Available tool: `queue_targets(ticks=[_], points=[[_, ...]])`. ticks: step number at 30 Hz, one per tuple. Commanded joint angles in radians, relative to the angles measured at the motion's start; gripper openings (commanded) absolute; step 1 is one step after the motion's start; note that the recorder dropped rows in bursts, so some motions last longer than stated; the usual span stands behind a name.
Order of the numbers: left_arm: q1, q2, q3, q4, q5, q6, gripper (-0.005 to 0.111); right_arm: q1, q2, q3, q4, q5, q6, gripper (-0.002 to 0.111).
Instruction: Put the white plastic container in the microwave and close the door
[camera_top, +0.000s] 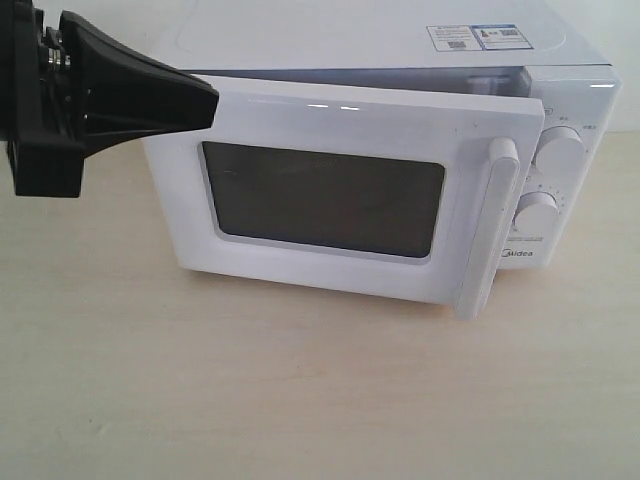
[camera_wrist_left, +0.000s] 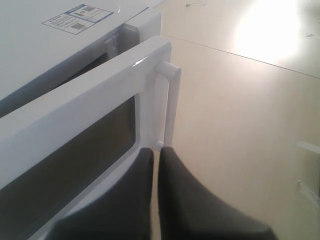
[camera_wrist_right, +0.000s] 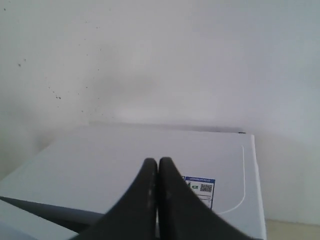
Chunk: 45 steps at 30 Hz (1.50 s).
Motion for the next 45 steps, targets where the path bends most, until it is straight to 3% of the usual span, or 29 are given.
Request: queue_targets(ticks=[1,7,13,22,32,35,40,45], points=[[-0.004,-0.006,0.002,-0.012,0.005,-0.003,0.004,0.003,-0.001,0.002,-0.385,0.013,0.59,0.0],[-0.004,-0.006,0.002,-0.012,0.005,-0.002,0.004,0.005,0.003,0.002,-0.726,0.061,0.993,0.0],[-0.004,-0.006,0.002,-0.012,0.005,-0.002,0.004,0.069,0.001,0.039,-0.906,0.117,0.962,0.0],[-0.004,-0.006,0.002,-0.012,-0.002,-0.002,0.004,0.24,0.009,0.144,-0.834,0.047,0.925,0.0],[-0.004,-0.006,0.002,-0.012,-0.002,-0.002,0.004,0.253,0.205,0.143,-0.822,-0.082,0.998,0.0],[-0.004,-0.006,0.002,-0.012,-0.002,-0.002,0.004,0.268,0.239,0.145,-0.822,-0.161,1.003,0.0],[-0.004,-0.006,0.002,-0.012,-0.002,-0.002,0.004,0.402,0.246,0.215,-0.812,-0.394,0.944,0.0],[-0.004,-0.006,0.002,-0.012,-0.002,-0.002,0.004,0.496,0.248,0.357,-0.597,-0.647,0.874,0.0]])
